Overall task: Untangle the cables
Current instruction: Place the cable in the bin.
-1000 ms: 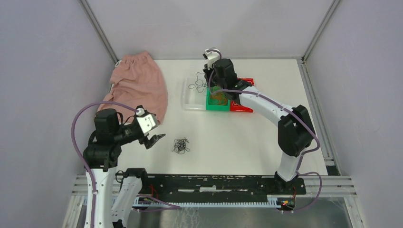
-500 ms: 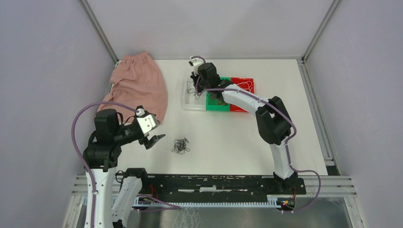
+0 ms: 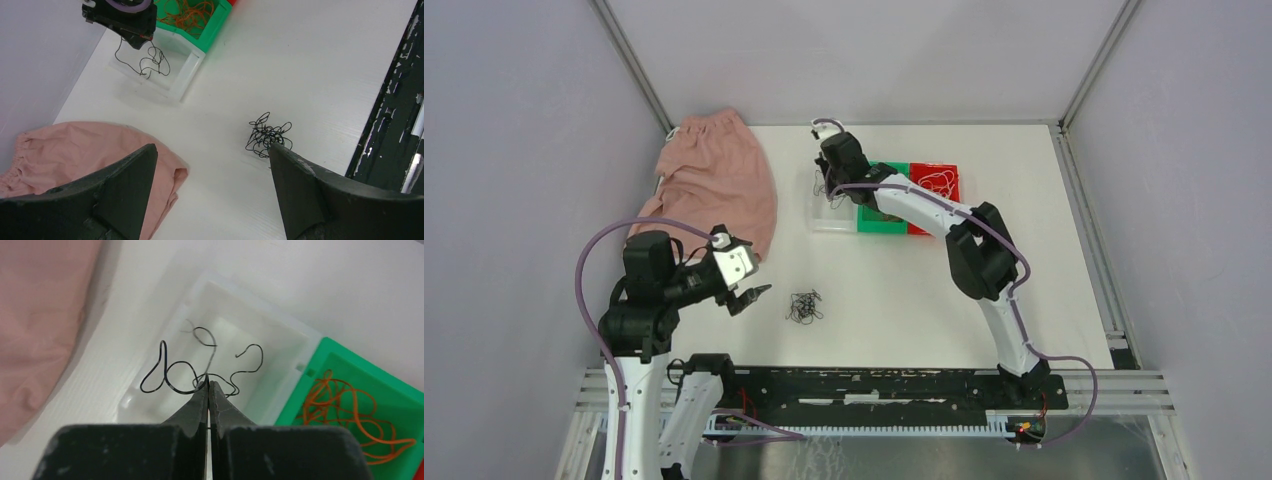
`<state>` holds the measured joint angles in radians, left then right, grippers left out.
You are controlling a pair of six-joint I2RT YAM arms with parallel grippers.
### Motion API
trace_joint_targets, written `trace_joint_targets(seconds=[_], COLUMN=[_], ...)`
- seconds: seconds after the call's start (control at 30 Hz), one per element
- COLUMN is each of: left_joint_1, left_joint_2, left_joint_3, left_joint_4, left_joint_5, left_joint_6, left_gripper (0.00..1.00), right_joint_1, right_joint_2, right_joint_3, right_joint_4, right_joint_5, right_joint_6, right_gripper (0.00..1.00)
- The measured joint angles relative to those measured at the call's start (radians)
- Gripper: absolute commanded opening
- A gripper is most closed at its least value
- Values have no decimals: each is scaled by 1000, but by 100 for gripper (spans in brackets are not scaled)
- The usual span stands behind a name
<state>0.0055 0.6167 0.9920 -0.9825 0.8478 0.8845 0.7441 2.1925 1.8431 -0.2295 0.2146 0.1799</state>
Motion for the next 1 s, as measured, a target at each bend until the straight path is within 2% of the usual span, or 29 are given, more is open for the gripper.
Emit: trace_joint_targets(seconds=[0.2,0.6,0.73,0.83,0.93,1.0], left_joint_1=[0,0,0,0,0,0], left_joint_2=[-3,-2,5,12,18,20], left_joint_3=[0,-1,-1,-1,-1,-1], left_joint_4=[-6,-11,-11,-11,-11,-11], left_joint_5=[0,0,0,0,0,0], left_joint_6=[4,4,4,4,4,4], left_gripper=[90,90,90,90,90,90], right_joint_1=[-34,-18,0,13,25,32], right_joint_2=[67,240,296,326,336,337], right_joint_3=[119,266,304,315,315,315], right_joint_4=[-126,-201,-211,-214,-219,-219], right_joint_5=[147,231,278,302,318,327], right_joint_6=[26,42,52,59,58,51], right_gripper=[0,0,3,13,39,48])
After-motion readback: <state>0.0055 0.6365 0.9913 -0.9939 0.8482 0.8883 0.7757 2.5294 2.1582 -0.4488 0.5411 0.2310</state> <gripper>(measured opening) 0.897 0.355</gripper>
